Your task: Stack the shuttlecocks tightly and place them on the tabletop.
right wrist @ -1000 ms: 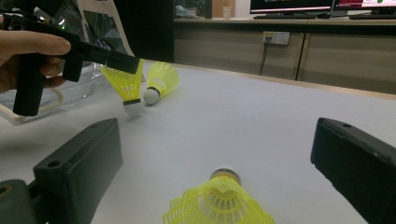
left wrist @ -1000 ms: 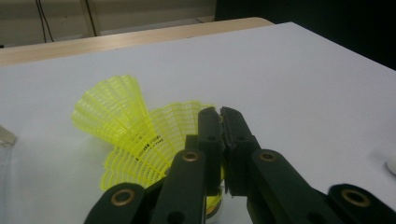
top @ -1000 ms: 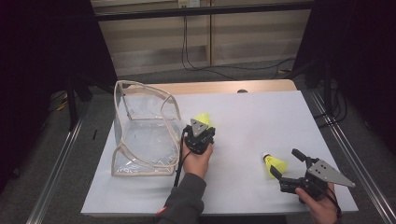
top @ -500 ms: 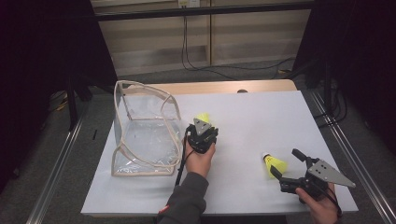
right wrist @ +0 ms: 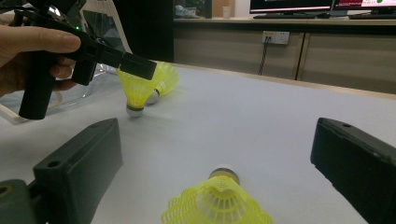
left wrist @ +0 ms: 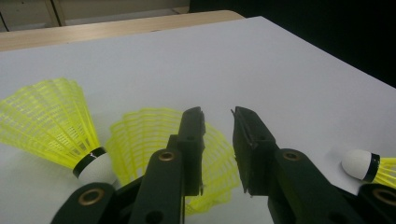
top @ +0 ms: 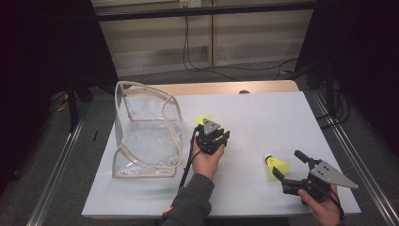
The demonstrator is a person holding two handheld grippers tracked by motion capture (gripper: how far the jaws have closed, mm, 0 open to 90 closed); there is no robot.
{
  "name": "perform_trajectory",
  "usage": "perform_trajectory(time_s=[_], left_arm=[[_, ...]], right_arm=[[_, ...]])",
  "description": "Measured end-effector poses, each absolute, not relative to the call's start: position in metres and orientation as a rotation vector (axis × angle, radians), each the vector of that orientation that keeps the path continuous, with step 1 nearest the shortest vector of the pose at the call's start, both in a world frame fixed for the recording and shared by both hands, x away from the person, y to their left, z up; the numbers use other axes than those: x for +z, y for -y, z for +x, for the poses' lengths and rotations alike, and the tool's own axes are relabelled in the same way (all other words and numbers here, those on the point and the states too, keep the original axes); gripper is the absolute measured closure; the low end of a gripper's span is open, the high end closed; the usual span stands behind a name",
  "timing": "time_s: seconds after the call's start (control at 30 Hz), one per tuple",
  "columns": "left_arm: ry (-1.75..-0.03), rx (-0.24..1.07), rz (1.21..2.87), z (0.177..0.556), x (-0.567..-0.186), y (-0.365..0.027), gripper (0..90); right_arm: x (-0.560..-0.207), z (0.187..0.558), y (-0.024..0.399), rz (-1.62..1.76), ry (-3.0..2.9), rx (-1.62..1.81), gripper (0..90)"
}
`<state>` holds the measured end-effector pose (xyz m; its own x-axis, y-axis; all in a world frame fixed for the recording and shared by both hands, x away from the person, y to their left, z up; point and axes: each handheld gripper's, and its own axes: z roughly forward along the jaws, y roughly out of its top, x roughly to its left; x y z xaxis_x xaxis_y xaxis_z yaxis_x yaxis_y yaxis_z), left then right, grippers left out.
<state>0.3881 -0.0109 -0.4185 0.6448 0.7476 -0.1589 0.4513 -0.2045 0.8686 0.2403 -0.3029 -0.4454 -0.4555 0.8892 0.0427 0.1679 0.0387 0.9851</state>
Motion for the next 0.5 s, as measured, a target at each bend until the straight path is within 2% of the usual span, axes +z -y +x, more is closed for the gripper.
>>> perform_trajectory(time_s=[0.27, 0.5], left_arm=[[-0.960, 0.326, 1.840, 0.3878, -0.4185, 0.0108, 73.5], [-0.951, 0.297, 1.845, 0.3875, -0.4190, 0.0122, 83.7]], right_arm=[[-0.4453, 0.2403, 0.3030, 1.075, -1.692, 1.466, 1.5], [-0.4453, 0.2404, 0.3029, 1.074, -1.692, 1.466, 1.5]])
